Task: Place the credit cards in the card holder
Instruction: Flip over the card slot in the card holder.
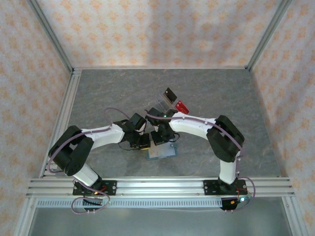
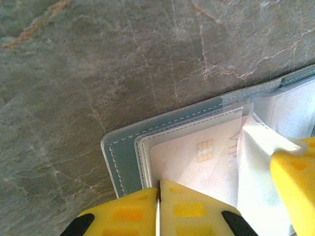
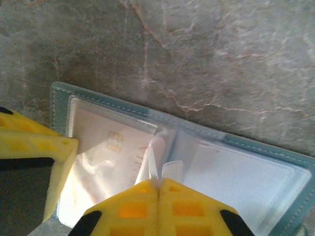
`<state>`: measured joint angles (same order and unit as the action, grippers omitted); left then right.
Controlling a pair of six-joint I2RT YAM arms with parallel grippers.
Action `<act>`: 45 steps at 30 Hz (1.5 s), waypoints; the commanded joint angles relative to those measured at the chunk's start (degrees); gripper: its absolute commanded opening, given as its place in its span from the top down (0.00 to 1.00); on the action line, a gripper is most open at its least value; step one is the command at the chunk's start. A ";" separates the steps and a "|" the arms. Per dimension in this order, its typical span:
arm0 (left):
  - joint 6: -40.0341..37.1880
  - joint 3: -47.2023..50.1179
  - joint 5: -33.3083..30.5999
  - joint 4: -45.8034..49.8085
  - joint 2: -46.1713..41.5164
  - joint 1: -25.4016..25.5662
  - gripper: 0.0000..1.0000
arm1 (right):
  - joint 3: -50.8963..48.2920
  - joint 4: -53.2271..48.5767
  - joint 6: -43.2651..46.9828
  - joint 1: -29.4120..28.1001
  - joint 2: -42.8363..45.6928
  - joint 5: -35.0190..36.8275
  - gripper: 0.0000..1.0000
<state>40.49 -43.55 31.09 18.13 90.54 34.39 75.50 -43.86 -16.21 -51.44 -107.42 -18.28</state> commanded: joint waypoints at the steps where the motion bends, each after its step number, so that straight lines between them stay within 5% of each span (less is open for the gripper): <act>1: -0.08 2.29 -1.74 1.51 1.83 0.40 0.91 | 1.31 0.01 -1.94 -0.41 -1.04 -5.69 0.91; 17: -0.16 1.79 -1.92 3.69 -1.52 0.33 0.91 | 0.86 8.66 -10.19 0.28 -1.69 -12.15 0.73; 38: -3.48 0.78 -3.98 15.36 -14.22 -3.74 0.86 | 0.44 20.05 -17.91 3.87 -0.87 -20.45 0.64; 45: -5.13 1.27 -3.49 19.67 -19.68 -7.54 0.76 | 4.52 16.98 -15.96 4.94 -0.83 -19.81 0.61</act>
<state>37.21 -42.96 27.00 33.69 72.60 27.97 77.25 -26.63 -32.97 -47.18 -108.86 -38.41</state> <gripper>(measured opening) 0.229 0.388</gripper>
